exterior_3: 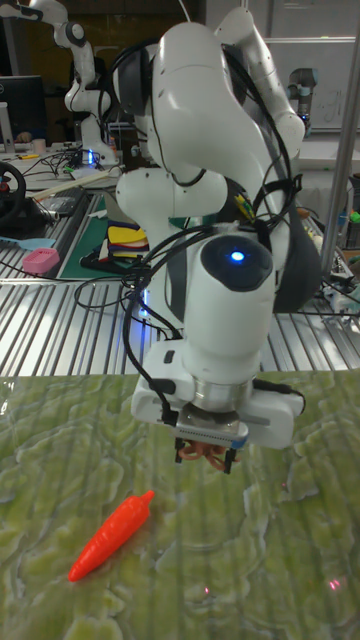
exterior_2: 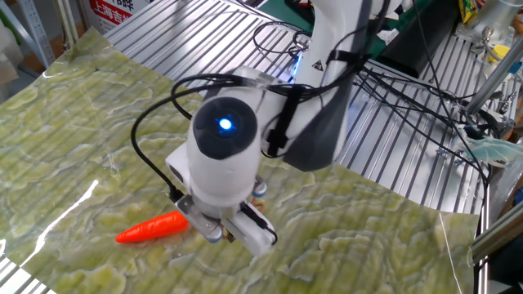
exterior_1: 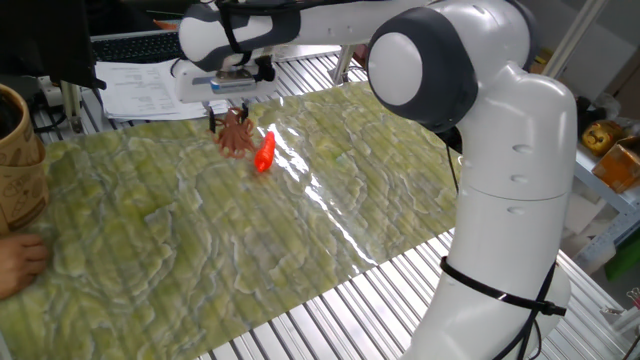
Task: Receive something handed over by a human
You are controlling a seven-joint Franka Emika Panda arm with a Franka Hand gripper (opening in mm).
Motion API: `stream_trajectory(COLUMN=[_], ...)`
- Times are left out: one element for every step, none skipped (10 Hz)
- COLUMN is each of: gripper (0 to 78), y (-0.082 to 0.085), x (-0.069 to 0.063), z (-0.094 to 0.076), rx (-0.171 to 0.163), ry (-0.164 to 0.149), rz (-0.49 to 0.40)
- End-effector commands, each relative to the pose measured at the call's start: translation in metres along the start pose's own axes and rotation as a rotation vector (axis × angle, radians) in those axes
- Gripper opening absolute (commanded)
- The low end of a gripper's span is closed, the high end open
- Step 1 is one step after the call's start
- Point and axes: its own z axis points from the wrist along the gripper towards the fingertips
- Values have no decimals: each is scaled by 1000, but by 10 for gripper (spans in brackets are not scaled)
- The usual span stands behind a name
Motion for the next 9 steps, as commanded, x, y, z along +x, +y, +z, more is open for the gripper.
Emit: stream_trajectory(gripper=[13,13,13,13,13,13,13,13,13], y=[7,7,6,4,2,2,3,3,3], x=[-3,-3,-3,-2,-2,-2,-2,-2,-2], z=[-4,-4,-4,-4,-5,-8,-13,-17,-19], rx=[-15,-15,-12,-15,-15,-22,-33,-33,-29], ry=[-9,-14,-31,-37,-42,-48,-46,-44,-44], rz=[11,4,-21,-48,-74,-100,-107,-108,-108])
